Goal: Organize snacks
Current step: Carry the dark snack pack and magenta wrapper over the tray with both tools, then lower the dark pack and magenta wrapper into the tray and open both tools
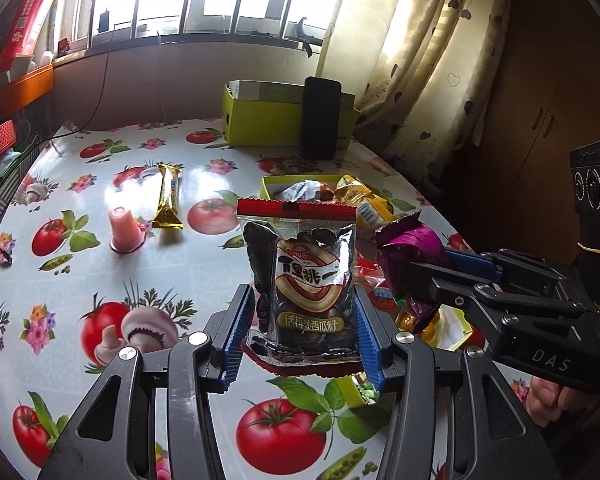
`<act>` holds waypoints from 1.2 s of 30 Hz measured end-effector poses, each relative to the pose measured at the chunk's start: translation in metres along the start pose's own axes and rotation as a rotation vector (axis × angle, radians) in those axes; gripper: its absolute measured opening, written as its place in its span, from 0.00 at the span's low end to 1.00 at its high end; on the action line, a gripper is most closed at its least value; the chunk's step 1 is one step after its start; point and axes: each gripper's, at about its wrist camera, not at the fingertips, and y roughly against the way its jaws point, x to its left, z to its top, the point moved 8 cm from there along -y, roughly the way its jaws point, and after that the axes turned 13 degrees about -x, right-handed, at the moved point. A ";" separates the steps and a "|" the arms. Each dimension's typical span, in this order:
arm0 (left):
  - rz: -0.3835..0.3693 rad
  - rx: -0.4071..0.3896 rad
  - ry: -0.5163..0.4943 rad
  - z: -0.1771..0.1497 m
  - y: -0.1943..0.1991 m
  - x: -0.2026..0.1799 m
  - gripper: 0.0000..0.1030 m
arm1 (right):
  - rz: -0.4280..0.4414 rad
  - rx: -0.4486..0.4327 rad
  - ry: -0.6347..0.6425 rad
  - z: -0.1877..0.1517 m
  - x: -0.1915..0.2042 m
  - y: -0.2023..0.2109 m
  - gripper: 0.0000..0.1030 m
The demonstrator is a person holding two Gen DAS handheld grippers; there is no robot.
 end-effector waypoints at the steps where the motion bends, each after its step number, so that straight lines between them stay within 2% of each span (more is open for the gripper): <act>1: -0.003 0.001 -0.002 0.000 -0.001 -0.002 0.48 | -0.002 -0.002 -0.002 0.000 -0.002 0.001 0.27; 21: -0.047 0.028 -0.023 0.000 -0.020 -0.027 0.48 | -0.113 -0.032 -0.087 -0.001 -0.065 0.018 0.27; 36: -0.082 0.062 -0.028 -0.008 -0.033 -0.038 0.48 | -0.150 0.000 -0.126 -0.009 -0.091 -0.001 0.27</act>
